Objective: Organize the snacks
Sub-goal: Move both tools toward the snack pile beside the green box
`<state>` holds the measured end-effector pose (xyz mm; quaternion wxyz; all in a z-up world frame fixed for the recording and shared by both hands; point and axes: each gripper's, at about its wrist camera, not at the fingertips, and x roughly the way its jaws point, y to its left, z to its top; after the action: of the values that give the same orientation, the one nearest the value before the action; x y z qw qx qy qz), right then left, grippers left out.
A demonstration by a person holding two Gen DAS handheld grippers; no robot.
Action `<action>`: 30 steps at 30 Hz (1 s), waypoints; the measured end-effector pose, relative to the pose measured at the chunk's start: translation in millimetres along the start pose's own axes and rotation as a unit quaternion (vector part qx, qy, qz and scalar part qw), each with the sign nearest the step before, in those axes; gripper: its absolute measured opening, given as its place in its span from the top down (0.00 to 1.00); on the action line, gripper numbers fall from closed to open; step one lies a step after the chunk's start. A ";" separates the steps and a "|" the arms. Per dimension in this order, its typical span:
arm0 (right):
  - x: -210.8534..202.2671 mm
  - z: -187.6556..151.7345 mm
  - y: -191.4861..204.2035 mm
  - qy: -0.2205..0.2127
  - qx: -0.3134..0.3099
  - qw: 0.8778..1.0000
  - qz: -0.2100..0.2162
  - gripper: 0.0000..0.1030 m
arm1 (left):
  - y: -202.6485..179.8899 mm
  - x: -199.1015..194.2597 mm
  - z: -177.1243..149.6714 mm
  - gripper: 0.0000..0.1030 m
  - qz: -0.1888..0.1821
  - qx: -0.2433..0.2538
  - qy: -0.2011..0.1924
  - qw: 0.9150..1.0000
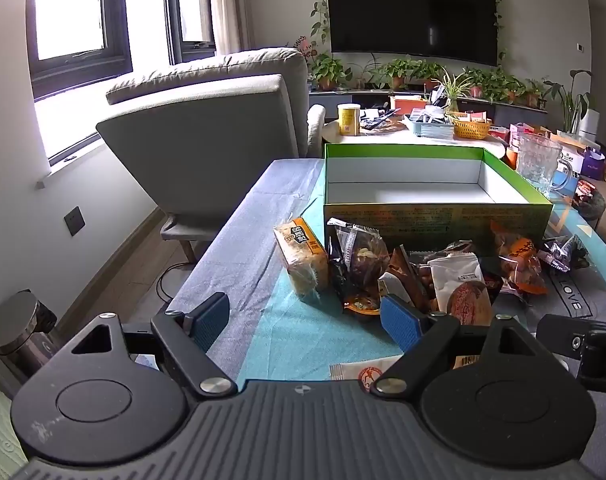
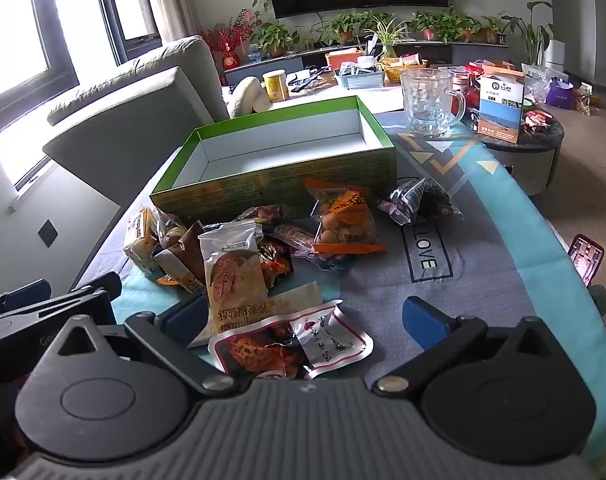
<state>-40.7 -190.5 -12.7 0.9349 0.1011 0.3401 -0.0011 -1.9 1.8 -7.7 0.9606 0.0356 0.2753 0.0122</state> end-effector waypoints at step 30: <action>1.5 -5.5 -12.1 0.004 0.006 1.000 0.030 0.58 | 5.3 1.7 -3.5 0.21 0.007 -0.002 0.008 1.000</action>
<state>-43.9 -201.2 -20.0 0.9325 0.1165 0.3410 0.0255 -2.4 7.4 -11.2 0.9584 0.0354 0.2826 0.0195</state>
